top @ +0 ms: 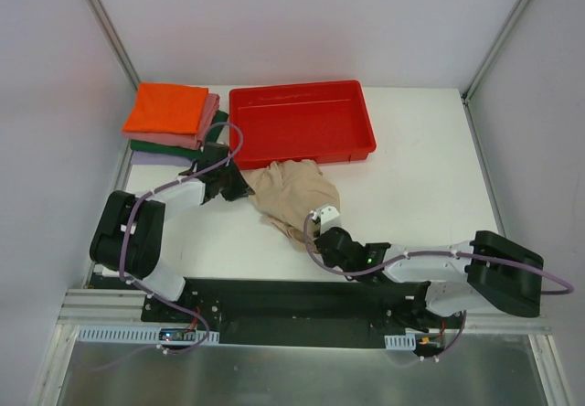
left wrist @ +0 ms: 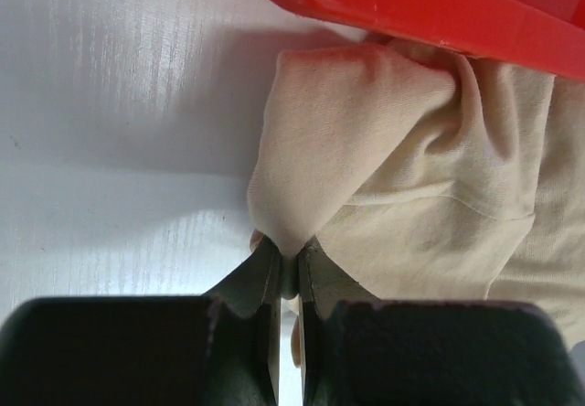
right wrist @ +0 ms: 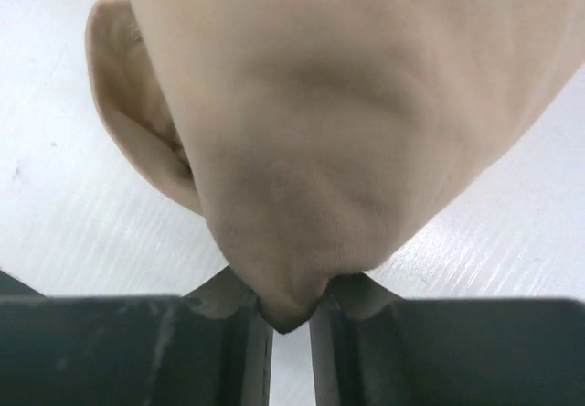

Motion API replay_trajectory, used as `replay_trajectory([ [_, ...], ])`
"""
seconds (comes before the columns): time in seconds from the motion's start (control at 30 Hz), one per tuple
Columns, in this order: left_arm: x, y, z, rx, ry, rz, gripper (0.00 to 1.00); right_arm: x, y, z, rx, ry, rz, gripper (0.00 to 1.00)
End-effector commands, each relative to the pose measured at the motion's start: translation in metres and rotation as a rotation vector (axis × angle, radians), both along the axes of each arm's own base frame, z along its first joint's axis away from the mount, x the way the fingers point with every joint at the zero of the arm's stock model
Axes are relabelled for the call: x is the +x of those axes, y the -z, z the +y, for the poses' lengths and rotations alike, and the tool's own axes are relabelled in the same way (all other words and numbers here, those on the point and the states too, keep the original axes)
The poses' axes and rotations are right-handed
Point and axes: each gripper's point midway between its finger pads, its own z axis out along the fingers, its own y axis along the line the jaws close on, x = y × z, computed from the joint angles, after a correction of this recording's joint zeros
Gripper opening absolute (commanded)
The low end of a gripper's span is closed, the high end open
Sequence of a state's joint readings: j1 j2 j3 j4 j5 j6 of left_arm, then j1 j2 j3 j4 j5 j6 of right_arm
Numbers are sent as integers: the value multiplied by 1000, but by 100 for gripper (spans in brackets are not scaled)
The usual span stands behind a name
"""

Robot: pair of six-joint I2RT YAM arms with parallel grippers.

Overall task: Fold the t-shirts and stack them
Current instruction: Flatten out the tshirt

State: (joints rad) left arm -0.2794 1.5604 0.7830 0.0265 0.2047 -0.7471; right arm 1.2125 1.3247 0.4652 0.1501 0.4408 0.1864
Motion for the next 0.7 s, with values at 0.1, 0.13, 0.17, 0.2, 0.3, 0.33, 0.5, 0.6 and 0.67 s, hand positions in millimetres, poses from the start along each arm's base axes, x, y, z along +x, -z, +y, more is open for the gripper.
replay_trajectory([
  [0.1,-2,-27,3,-23,4,-92,0,21,-44,8,117,113,-102,3],
  [0.13,-5,-33,4,-29,5,-108,0,19,-48,3,115,120,-96,1],
  [0.17,-8,-39,6,-29,0,-129,0,18,-55,-2,119,126,-96,1],
  [0.2,-11,-47,9,-26,-8,-152,0,16,-62,-8,120,133,-96,1],
  [0.3,-20,-81,21,-7,-41,-243,0,12,-93,-32,149,151,-127,1],
  [0.33,-23,-99,24,-7,-51,-291,0,12,-107,-41,165,157,-154,1],
  [0.5,-49,-213,41,-62,-99,-608,0,13,-205,-93,309,193,-337,1],
  [0.6,-74,-279,47,-106,-97,-772,0,9,-270,-116,416,158,-459,1],
  [0.67,-92,-318,53,-124,-95,-866,0,1,-312,-126,487,116,-507,1],
])
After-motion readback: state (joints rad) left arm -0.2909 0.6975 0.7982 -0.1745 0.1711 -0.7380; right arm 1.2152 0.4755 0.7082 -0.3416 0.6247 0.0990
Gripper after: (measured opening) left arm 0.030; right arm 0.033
